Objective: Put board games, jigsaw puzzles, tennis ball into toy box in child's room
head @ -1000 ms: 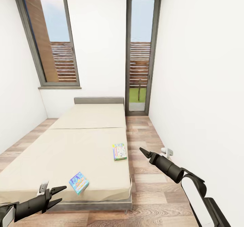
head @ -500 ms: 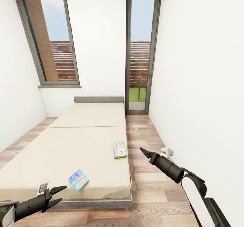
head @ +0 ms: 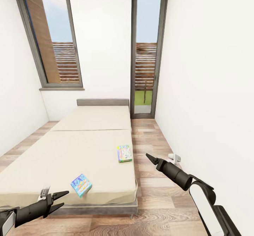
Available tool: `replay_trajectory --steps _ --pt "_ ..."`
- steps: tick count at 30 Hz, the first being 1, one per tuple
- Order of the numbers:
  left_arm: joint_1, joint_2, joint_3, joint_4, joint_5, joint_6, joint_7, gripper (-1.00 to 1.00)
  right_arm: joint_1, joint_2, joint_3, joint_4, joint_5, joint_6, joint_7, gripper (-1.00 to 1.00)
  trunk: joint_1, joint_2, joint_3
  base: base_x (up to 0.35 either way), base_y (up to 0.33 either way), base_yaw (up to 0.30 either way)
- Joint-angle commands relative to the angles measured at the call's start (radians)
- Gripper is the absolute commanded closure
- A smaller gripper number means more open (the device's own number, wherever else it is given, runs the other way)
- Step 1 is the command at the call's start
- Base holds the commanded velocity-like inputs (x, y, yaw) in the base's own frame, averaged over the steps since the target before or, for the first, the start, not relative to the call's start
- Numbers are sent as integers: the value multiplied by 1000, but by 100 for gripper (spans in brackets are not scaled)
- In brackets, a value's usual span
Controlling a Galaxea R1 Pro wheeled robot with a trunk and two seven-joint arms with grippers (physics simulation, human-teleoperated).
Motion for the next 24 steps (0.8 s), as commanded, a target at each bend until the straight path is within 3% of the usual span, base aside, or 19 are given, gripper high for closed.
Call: replay_trajectory --steps 1,19,23,24 --pt "-1 0 1 -1 3 9 -2 -100 -1 -3 0 -1 -4 5 3 -100 4 -8 -4 0 0 0" --pt "-1 -3 2 -2 3 6 -2 -100 0 -8 0 -5 -6 6 27 -100 73 -134 -61 0 0 0" --pt "-1 -3 2 -2 3 6 -2 -100 0 -9 0 -7 -6 6 139 -100 88 -162 -73 0 0 0" --pt "-1 -4 2 -2 3 6 -2 -100 0 -9 0 -7 -5 6 194 -100 92 -169 -76 0 0 0"
